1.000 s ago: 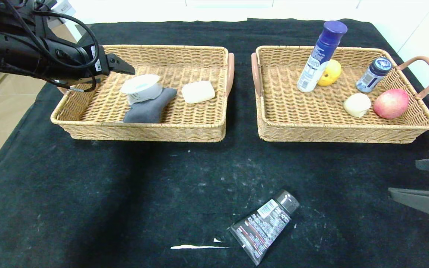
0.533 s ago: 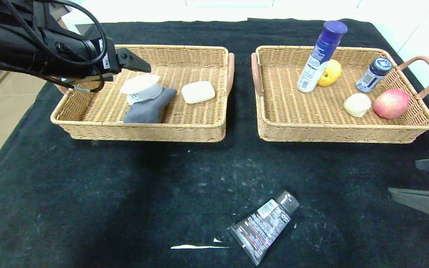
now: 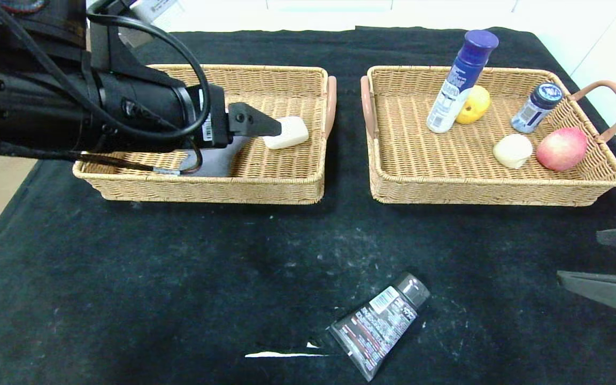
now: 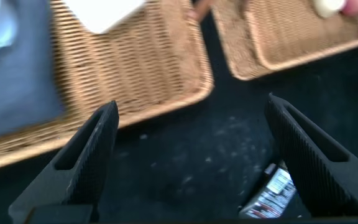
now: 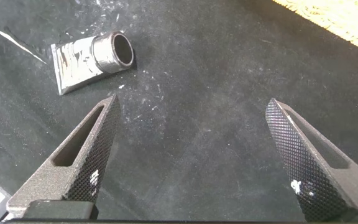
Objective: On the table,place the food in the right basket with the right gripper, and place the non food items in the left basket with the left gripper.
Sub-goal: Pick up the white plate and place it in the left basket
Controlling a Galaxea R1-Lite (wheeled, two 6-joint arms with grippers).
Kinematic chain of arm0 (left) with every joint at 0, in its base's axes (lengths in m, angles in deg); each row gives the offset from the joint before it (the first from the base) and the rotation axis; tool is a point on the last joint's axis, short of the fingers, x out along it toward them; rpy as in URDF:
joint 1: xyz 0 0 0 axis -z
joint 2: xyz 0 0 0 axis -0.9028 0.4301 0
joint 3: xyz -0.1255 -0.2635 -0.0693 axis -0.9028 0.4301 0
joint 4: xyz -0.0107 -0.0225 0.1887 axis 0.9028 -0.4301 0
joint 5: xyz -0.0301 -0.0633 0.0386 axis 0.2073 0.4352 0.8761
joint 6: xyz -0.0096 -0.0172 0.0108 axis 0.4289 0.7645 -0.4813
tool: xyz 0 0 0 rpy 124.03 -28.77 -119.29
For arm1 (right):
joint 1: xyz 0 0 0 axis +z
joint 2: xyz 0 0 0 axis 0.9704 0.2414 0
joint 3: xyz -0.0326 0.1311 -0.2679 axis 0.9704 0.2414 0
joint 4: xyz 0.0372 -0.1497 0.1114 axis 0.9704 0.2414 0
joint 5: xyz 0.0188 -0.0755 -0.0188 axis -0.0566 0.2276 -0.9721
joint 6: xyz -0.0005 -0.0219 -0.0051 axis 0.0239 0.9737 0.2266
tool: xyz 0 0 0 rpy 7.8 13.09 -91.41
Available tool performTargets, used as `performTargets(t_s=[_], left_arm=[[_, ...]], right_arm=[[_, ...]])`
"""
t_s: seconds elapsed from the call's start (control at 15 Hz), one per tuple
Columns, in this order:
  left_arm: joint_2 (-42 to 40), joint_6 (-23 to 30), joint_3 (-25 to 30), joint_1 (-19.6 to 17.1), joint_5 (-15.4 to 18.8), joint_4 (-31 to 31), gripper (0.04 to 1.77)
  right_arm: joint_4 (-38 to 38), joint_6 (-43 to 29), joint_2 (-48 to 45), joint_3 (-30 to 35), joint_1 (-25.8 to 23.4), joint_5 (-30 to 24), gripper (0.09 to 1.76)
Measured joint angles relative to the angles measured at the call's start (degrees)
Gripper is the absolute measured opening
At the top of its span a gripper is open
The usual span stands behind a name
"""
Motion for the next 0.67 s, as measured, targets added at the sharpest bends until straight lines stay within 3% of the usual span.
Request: performTargets(t_s=[0.4, 0.67], left_arm=[[-2.77, -7.47, 17.44, 10.0, -0.99, 16.73, 1.7], [-2.88, -19.13, 29.09, 14.47, -0.59, 29.51, 1.71]], right_arm=[[0.0, -0.02, 0.07, -0.2, -0.07, 0.02, 1.71], [-0.02, 0.0, 0.16, -0.38, -0.44, -0.02, 1.71]])
